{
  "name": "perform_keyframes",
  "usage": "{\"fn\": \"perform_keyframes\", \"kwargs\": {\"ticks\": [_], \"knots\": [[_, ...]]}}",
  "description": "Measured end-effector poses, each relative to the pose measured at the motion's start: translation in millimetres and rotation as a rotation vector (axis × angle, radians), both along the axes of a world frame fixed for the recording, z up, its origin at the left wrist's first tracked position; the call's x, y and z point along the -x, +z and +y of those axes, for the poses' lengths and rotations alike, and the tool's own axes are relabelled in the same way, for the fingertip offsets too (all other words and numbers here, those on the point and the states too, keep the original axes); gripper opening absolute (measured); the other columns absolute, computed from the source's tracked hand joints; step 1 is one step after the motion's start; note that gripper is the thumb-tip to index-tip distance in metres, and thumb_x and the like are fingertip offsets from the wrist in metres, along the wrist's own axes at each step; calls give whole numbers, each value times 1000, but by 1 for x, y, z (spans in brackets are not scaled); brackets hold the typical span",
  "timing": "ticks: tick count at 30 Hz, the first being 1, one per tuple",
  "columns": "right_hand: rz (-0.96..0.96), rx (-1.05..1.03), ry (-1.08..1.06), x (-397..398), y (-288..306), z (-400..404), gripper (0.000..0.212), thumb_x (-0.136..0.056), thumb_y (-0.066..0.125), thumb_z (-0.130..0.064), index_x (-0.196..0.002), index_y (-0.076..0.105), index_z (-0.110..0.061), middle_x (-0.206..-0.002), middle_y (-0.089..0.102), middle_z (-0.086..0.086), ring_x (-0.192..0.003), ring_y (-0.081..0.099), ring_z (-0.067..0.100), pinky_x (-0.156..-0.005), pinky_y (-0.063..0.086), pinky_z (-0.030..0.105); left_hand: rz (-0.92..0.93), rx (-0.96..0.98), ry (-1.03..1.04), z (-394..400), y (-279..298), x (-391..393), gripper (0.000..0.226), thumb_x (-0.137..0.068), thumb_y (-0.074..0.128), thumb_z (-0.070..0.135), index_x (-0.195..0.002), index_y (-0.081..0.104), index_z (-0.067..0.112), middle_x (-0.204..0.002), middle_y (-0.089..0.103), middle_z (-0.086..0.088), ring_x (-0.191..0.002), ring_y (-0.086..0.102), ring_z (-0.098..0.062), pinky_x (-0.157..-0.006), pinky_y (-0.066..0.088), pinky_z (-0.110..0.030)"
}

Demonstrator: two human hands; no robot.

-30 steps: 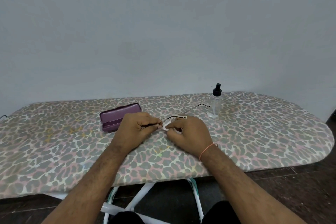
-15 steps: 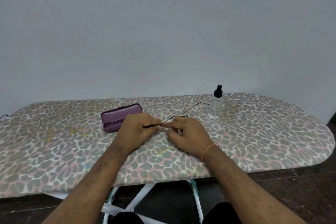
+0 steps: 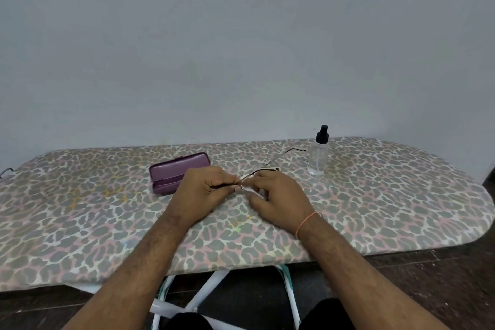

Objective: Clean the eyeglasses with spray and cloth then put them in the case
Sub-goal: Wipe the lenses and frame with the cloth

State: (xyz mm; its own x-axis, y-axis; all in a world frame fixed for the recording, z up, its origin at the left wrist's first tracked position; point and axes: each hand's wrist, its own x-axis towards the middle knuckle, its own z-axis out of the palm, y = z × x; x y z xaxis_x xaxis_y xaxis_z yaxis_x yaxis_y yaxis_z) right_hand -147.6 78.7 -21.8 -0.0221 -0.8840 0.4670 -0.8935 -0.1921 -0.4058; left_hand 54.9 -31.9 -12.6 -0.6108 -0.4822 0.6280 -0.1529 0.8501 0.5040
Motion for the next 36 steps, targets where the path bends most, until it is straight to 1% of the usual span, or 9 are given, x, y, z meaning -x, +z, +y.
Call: {"fn": "perform_keyframes", "kwargs": {"ticks": [4, 12, 16, 19, 23, 26, 29, 33, 36], "knots": [[-62, 21, -18, 1, -2, 0, 27, -94, 70, -34, -118, 82, -36, -104, 73, -18, -92, 60, 6, -80, 51, 30, 3, 10, 25, -3, -2, 0, 18, -89, 89, 17, -106, 89, 21, -90, 82, 13, -80, 77, -3, -73, 60, -21], [7, 41, -150, 4, -5, -3, 24, -94, 67, -37, -112, 84, -32, -104, 69, -9, -101, 62, 19, -81, 53, 36, -12, 19, 17, -8, 0, -1, 16, -87, 90, 19, -103, 89, 24, -95, 82, 13, -92, 76, -7, -82, 63, -30], [-335, 93, -254, 13, -1, 0, 11, -93, 75, -29, -98, 84, -25, -91, 73, -12, -85, 66, 9, -79, 58, 37, -14, -58, 11, -8, -1, -2, 16, -89, 88, 14, -102, 89, 22, -99, 82, 14, -96, 78, -7, -87, 63, -28], [-560, 171, -381, 19, -2, 4, 16, -93, 75, -29, -106, 85, -28, -97, 79, -16, -88, 73, 6, -85, 63, 40, -25, -84, 13, -8, -1, -2, 16, -90, 87, 14, -104, 88, 21, -99, 82, 14, -93, 79, -8, -86, 63, -26], [-340, 171, -474, 18, 2, 6, 23, -98, 71, -31, -117, 83, -27, -114, 80, -6, -103, 74, 16, -95, 57, 32, -22, -78, 21, -7, -1, -3, 18, -90, 87, 13, -107, 88, 21, -96, 82, 14, -90, 79, -7, -83, 62, -21], [-30, 111, -465, 14, 7, 3, 25, -101, 65, -32, -119, 82, -25, -112, 77, -2, -102, 73, 23, -82, 56, 36, -11, -80, 23, -5, 0, -4, 18, -90, 87, 13, -107, 88, 20, -95, 81, 15, -88, 78, -7, -80, 59, -17], [126, 27, -454, 18, 10, 1, 26, -104, 58, -37, -108, 80, -24, -104, 68, -4, -93, 71, 26, -66, 49, 35, -1, -88, 15, -4, 0, -4, 18, -90, 87, 13, -107, 88, 20, -94, 81, 15, -87, 78, -7, -80, 59, -17], [154, -51, -394, 25, 10, -1, 27, -107, 56, -38, -109, 78, -22, -102, 65, -3, -95, 68, 27, -67, 38, 33, 6, -82, 5, -4, 1, -3, 16, -90, 88, 14, -105, 89, 19, -94, 82, 14, -88, 79, -7, -81, 59, -18], [87, -67, -277, 25, 9, -2, 28, -107, 59, -38, -124, 78, -28, -97, 58, -11, -94, 67, 21, -68, 43, 32, 13, -67, -3, -5, 1, -3, 17, -90, 88, 15, -106, 88, 18, -95, 82, 14, -88, 79, -6, -80, 59, -18]]}}
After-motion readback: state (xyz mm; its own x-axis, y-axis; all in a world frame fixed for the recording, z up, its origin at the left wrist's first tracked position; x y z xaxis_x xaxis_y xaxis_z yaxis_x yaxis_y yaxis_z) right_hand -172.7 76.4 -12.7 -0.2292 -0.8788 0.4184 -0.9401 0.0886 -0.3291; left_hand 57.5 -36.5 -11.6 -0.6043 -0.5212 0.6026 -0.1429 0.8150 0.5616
